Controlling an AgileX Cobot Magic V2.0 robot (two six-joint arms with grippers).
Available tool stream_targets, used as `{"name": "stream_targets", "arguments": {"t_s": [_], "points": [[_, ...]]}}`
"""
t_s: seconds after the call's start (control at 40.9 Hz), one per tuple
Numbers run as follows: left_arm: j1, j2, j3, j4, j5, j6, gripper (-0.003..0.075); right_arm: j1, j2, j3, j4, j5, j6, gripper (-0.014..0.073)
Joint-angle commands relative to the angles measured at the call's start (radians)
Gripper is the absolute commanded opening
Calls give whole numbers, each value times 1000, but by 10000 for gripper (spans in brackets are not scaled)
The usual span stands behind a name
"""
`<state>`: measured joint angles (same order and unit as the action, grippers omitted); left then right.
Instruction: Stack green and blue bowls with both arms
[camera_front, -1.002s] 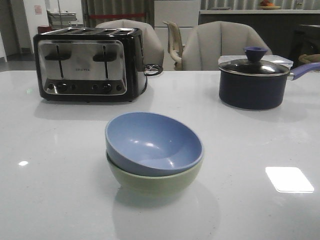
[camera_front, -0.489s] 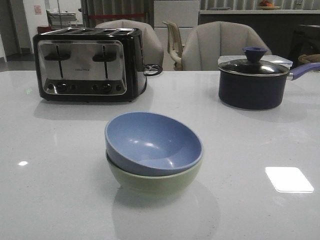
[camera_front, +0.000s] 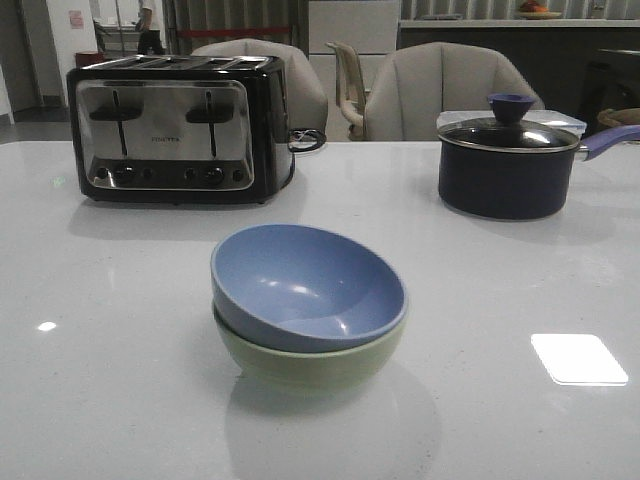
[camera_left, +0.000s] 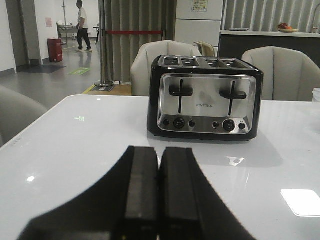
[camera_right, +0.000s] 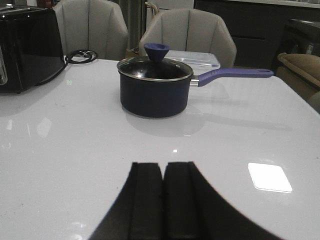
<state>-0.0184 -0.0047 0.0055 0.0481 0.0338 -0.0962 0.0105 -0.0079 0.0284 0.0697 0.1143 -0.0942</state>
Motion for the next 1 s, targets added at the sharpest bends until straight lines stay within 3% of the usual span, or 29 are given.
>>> {"name": "stream_targets", "arguments": {"t_s": [0.0, 0.415, 0.977], "points": [[2, -20, 19, -1, -85, -9, 102, -5, -23, -1, 1, -133, 11, 34], [2, -20, 19, -1, -85, -9, 102, -5, -23, -1, -44, -193, 94, 34], [2, -20, 19, -1, -85, -9, 102, -5, -23, -1, -50, -191, 94, 34]]}}
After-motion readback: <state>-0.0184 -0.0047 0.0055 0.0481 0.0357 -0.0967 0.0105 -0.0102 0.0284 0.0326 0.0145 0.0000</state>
